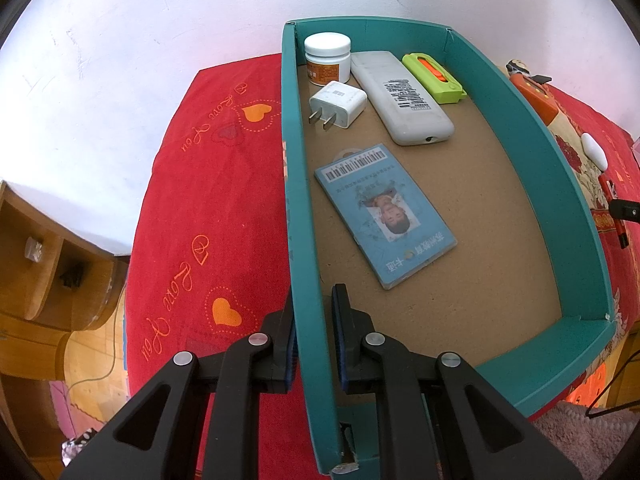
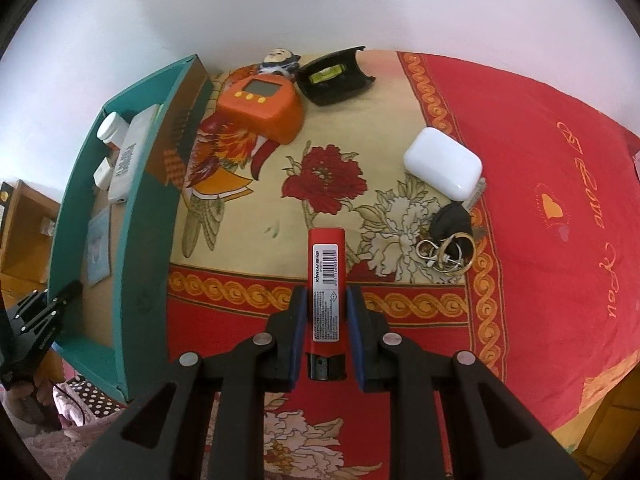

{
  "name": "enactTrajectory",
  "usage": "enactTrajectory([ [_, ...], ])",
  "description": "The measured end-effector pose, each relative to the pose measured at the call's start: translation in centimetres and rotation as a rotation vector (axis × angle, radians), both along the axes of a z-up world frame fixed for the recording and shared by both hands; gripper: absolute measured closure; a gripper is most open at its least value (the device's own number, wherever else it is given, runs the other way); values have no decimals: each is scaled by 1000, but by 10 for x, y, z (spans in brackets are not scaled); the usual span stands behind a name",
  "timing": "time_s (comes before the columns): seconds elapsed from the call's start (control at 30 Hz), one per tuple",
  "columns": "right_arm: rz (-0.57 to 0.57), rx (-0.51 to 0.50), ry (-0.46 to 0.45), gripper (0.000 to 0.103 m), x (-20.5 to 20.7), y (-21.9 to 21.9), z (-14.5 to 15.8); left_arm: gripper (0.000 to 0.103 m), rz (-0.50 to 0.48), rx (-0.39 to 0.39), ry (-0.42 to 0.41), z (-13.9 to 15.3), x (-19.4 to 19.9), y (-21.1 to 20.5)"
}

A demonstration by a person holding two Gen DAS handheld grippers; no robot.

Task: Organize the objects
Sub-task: 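Carry the red stick into the teal box and release it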

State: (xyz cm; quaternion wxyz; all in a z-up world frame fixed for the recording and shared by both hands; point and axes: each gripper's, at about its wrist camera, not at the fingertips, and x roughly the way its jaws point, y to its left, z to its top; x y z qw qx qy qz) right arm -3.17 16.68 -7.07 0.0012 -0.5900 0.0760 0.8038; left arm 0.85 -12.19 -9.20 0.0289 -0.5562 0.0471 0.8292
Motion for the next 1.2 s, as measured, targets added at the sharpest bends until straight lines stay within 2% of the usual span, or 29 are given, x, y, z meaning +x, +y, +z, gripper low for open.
enactTrajectory([
  [0.3, 64, -30, 38, 84, -8, -26, 16, 89, -1, -1, 1, 0, 0, 0],
  [0.77, 252, -97, 118, 84, -31, -100, 52, 89, -3, -1, 1, 0, 0, 0],
  [1.03, 379, -115, 114, 84, -44, -151, 51, 89, -5, -1, 1, 0, 0, 0],
  [1.2, 445, -90, 77, 84, -52, -182, 33, 89, -6, -2, 1, 0, 1, 0],
])
